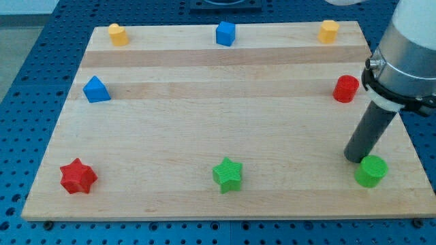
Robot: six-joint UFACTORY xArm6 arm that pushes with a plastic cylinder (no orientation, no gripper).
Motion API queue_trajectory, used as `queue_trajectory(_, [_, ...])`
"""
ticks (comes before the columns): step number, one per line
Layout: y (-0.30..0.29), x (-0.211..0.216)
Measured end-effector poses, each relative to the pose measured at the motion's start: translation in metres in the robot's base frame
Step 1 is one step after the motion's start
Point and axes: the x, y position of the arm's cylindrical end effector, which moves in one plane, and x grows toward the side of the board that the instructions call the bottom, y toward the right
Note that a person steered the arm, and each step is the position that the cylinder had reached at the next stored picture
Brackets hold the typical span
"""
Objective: Move your arm to the blue triangle
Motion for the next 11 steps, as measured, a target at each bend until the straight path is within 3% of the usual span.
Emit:
queue_trajectory(1, [-0.001,0.000])
queue_trajectory(2, [-0.037,-0.008])
queue_trajectory(8, [-0.475,-0.092])
queue_trajectory(10, [-0.502,-0.116])
queue_trajectory(11, [-0.502,-0.149])
